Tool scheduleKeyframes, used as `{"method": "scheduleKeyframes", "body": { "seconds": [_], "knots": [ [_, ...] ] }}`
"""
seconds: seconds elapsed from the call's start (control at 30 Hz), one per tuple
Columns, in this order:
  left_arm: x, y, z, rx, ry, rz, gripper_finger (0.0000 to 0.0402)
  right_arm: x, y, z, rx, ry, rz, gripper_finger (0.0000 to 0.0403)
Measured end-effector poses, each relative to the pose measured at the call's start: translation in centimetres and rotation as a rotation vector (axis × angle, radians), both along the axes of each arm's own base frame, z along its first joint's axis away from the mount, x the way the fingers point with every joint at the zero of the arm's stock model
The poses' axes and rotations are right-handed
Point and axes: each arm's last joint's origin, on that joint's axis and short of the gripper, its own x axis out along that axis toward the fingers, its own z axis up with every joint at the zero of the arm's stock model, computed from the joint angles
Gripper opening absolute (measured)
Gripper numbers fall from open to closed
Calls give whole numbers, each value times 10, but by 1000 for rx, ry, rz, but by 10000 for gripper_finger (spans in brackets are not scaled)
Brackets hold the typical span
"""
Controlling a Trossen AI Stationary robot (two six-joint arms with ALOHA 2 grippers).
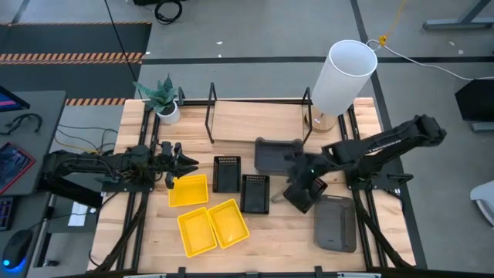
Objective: Stack baskets on shelf by color
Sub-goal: Stack the bottom gray bin on top of the top stacked gray bins
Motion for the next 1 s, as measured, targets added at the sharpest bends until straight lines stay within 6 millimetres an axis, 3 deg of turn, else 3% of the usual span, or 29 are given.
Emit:
{"method": "scheduleKeyframes", "body": {
  "seconds": [0.2, 0.37, 0.57, 0.67, 0.83, 1.0],
  "knots": [
    [0, 0, 0, 0, 0, 0, 117, -19, 34, -6, 42, 136, 38, 100],
    [0, 0, 0, 0, -1, 0, 117, -34, 49, -11, 83, 255, -22, 101],
    [0, 0, 0, 1, -1, 0, 117, -59, 64, -10, 16, 425, 20, 101],
    [0, 0, 0, 0, -2, 0, 117, -73, 73, -1, -55, 491, 128, 101],
    [0, 0, 0, 1, -1, 0, 117, -95, 88, 7, -162, 522, 451, 101],
    [0, 0, 0, 0, -2, 0, 117, -107, 101, 6, -173, 542, 568, 109]
  ]
}}
